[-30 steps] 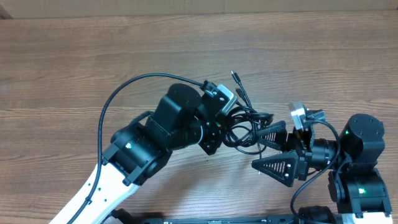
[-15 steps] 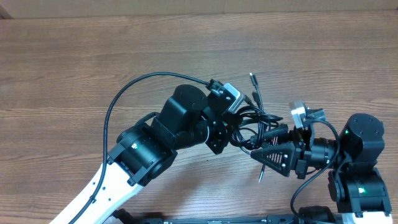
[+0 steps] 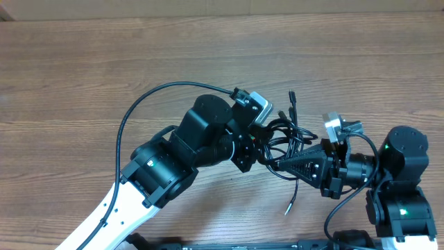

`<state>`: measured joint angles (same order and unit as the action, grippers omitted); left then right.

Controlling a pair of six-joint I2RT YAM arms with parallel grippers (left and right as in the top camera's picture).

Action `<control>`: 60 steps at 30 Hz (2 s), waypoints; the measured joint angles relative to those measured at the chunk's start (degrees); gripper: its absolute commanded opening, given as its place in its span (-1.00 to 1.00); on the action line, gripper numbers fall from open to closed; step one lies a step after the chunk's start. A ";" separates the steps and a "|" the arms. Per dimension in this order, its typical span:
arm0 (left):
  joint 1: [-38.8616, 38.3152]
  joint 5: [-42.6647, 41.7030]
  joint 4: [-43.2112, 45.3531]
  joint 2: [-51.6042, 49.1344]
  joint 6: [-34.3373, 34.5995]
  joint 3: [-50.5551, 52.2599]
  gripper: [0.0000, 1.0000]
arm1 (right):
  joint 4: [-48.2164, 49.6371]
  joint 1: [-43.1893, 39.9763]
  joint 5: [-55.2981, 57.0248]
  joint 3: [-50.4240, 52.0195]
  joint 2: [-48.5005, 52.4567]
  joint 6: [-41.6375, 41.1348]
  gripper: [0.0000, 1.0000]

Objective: Untangle cables

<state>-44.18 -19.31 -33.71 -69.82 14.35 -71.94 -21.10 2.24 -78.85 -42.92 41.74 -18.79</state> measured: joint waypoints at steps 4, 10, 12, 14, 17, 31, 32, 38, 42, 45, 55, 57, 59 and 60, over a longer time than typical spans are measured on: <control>0.00 0.50 0.76 0.00 2.32 0.00 -0.91 | 0.04 0.00 -1.03 0.00 0.02 2.97 -0.92; -0.76 4.68 1.66 0.00 12.98 0.00 -0.91 | 0.07 0.00 -4.44 0.00 0.17 9.18 -0.92; -0.85 6.29 1.75 0.00 17.46 0.00 -0.92 | 0.07 0.04 -4.57 0.00 0.31 10.64 -0.92; -0.85 7.89 1.77 0.00 21.84 0.00 -0.92 | 0.09 0.28 -4.50 0.00 0.46 12.02 -0.92; -1.05 10.01 1.77 0.00 27.78 0.00 -0.92 | 0.11 1.46 -4.28 0.00 0.61 13.46 -0.92; -0.70 20.57 1.86 0.00 52.41 0.00 -0.92 | 0.13 2.78 -4.98 0.00 0.66 15.87 -0.92; -0.42 20.90 1.86 0.00 53.53 0.00 -0.92 | 0.11 2.78 -5.01 0.00 0.66 15.87 -0.92; 1.05 22.67 2.03 0.00 54.25 0.00 -0.91 | -1.70 3.08 -4.55 -0.07 0.63 16.00 -0.52; 1.92 24.52 1.27 0.00 49.18 0.00 -0.92 | -8.22 3.54 1.05 -0.24 0.26 15.80 0.00; 1.97 25.64 0.37 0.00 44.41 0.00 -0.92 | -11.93 3.54 8.98 -0.26 0.15 13.40 1.00; 1.97 28.00 -0.79 0.00 18.58 0.00 -0.92 | -13.53 3.54 23.58 -0.26 0.15 8.31 1.00; 1.97 28.15 -1.60 0.00 13.11 0.00 -0.92 | -13.51 3.54 25.22 -0.26 0.15 6.69 1.00; 1.97 28.15 -2.21 0.00 9.55 0.00 -0.92 | -13.53 3.54 26.32 -0.26 0.15 5.09 1.00; 1.97 28.15 -2.45 0.00 7.45 0.00 -0.92 | -13.40 3.54 26.80 -0.26 0.15 4.11 1.00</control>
<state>-42.22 8.84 -36.16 -69.82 21.80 -71.94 -34.50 5.78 -52.05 -43.18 41.89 -14.68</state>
